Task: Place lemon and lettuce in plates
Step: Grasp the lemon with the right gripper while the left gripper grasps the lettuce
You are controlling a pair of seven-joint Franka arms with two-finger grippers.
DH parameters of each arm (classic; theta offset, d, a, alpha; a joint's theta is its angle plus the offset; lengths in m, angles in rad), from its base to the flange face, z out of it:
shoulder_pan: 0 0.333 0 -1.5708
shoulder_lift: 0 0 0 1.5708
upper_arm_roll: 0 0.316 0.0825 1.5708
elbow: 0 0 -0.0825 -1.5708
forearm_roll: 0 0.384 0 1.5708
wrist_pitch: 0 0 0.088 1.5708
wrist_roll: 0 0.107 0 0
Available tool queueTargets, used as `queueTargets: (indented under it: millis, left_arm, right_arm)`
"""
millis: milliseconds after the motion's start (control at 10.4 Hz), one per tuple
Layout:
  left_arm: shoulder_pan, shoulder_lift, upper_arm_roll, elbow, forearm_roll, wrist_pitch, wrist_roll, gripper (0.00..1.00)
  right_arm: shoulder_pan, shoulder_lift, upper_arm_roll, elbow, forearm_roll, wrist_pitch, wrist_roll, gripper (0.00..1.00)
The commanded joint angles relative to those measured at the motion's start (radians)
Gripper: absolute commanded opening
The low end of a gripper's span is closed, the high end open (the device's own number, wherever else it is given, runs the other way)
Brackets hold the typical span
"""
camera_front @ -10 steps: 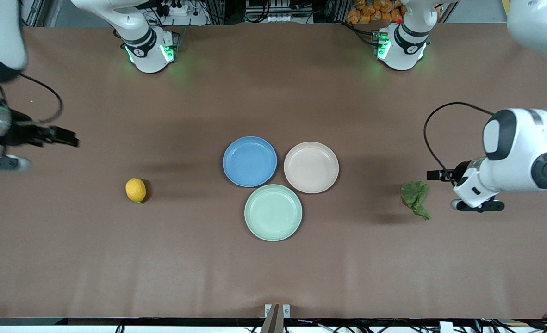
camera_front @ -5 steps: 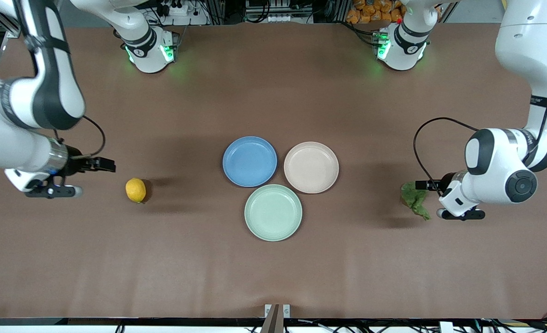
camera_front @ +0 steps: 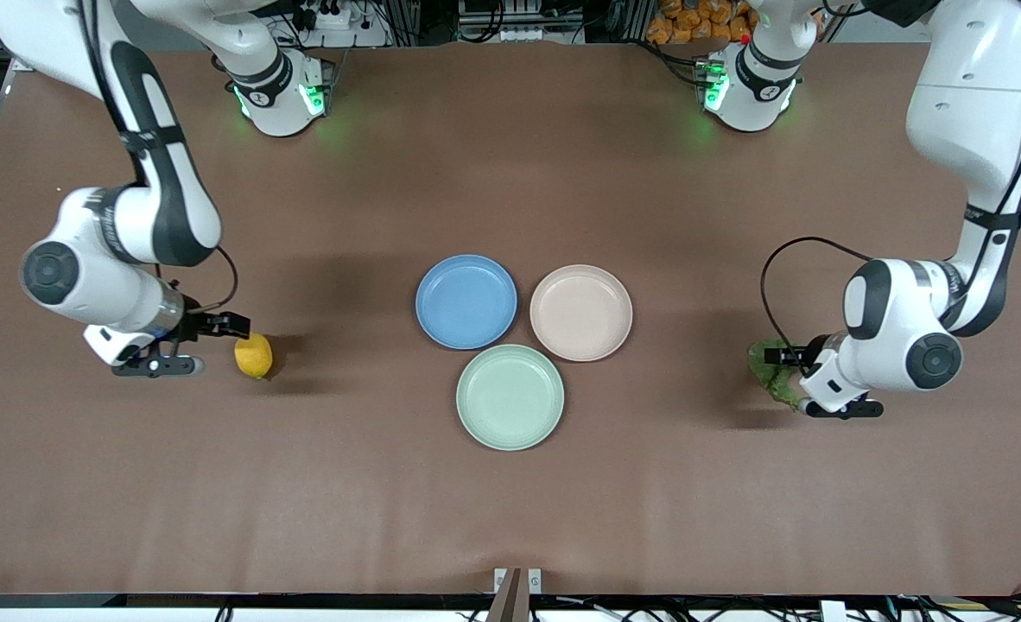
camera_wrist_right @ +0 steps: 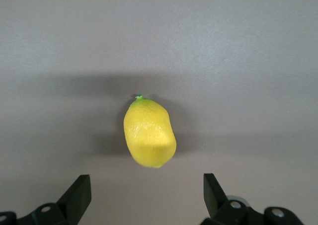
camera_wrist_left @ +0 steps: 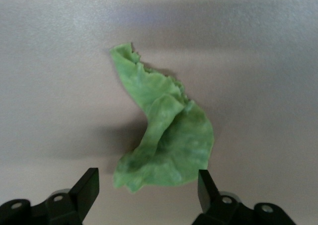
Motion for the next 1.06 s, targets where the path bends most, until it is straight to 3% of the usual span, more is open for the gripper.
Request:
queueTargets:
  millis: [0,288,576,768,960]
  left_arm:
    - [-0.024,0.016,-0.002,0.016,0.030,0.011,-0.083,0.71]
    - [-0.024,0.039,-0.002,0.022,0.039,0.040,-0.084,0.68]
    - [-0.022,0.046,0.000,0.022,0.059,0.050,-0.084,0.68]
    - [-0.022,0.048,0.000,0.022,0.060,0.050,-0.086,0.43]
    - [-0.022,0.048,0.000,0.022,0.086,0.050,-0.086,0.13]
  right_arm:
    - [0.013,0.047,0.008,-0.038,0.019,0.109,-0.014,1.00]
    - [0.016,0.114,0.013,-0.079,0.019,0.255,-0.013,1.00]
    - [0.029,0.162,0.015,-0.083,0.019,0.308,-0.013,1.00]
    - [0.032,0.171,0.015,-0.084,0.019,0.329,-0.013,0.95]
    - [0.032,0.171,0.015,-0.083,0.019,0.319,-0.010,0.46]
